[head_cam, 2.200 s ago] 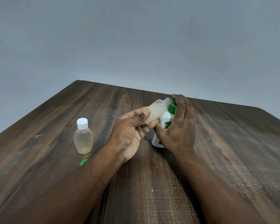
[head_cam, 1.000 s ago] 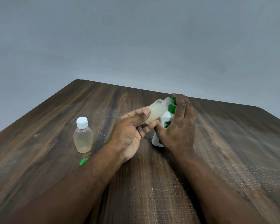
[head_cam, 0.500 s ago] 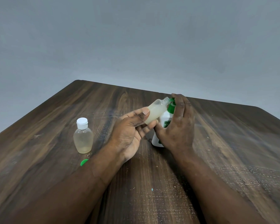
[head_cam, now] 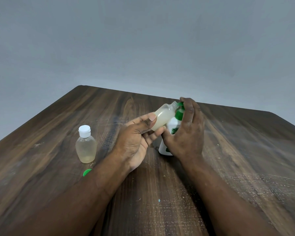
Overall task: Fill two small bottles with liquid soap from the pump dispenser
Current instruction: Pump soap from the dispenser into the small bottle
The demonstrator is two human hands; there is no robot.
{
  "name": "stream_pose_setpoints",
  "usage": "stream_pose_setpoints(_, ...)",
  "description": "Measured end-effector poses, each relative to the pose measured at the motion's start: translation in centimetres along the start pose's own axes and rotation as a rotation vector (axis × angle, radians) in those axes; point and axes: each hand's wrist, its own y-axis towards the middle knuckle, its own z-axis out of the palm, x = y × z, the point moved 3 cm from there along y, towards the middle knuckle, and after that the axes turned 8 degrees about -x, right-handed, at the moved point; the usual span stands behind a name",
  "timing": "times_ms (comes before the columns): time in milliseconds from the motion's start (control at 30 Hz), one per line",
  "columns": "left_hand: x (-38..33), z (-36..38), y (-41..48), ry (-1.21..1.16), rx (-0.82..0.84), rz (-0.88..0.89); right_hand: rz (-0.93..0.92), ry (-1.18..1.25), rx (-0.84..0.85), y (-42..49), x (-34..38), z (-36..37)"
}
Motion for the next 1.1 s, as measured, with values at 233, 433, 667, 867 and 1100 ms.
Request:
stream_pose_setpoints(233,-0.03,-0.26,-0.02,0.003,-0.020,0.007,-0.009,-0.014,-0.007,-0.36,-0.04,0.04)
stream_pose_setpoints(433,-0.08,-0.15,-0.09,0.003,-0.006,0.000,-0.006,0.005,0.000,-0.07,0.01,-0.11)
stream_pose_setpoints(667,-0.25,-0.09,-0.01,0.002,-0.013,0.012,-0.014,-0.005,-0.007,0.04,-0.02,0.11)
stream_pose_setpoints(867,-0.22,-0.35,0.02,0.020,-0.028,0.010,-0.024,-0.033,0.003,-0.23,-0.13,0.27)
stream_pose_setpoints(1100,-0.21,-0.21,-0.21,0.015,-0.015,0.005,-0.027,-0.001,0.002,0.10,-0.07,-0.02)
